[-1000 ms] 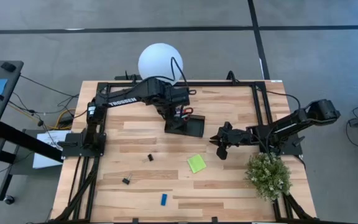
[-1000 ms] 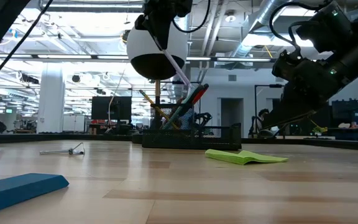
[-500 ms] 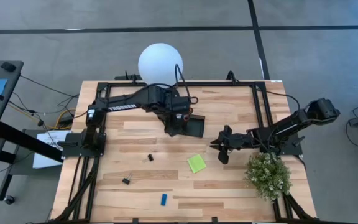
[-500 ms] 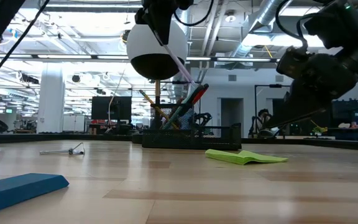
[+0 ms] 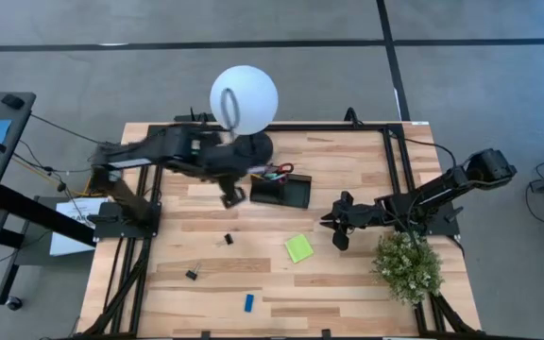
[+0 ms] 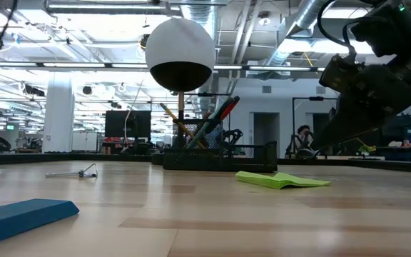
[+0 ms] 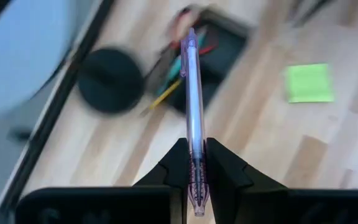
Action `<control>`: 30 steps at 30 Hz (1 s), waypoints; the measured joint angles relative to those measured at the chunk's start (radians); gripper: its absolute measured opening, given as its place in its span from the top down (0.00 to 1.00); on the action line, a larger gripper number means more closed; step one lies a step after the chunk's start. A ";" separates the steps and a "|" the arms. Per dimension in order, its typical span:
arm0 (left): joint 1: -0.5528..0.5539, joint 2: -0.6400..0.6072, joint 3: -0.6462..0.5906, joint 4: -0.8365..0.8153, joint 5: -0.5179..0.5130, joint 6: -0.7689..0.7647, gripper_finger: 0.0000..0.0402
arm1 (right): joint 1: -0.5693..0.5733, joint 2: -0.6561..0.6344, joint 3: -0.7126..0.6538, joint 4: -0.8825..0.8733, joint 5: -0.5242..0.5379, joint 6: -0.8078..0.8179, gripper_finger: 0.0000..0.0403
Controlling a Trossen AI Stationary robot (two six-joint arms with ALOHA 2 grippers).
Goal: Pick and place office supplies into organizer
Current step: Put the purple mechanical pencil into the desk organizer
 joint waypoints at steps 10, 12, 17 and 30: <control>-0.003 -0.246 -0.548 0.146 0.026 -0.141 0.95 | -0.013 0.000 0.000 0.362 -0.004 -0.322 0.82; 0.008 -0.233 -0.567 0.199 0.047 -0.102 0.95 | -0.012 0.000 0.000 0.520 -0.003 -0.436 0.82; 0.054 -0.162 -0.551 0.277 0.095 0.017 0.95 | -0.066 -0.001 0.032 0.644 0.053 -0.470 0.82; 0.195 0.062 -0.369 0.243 0.095 0.245 0.95 | -0.124 0.150 0.187 0.453 0.164 -0.630 0.82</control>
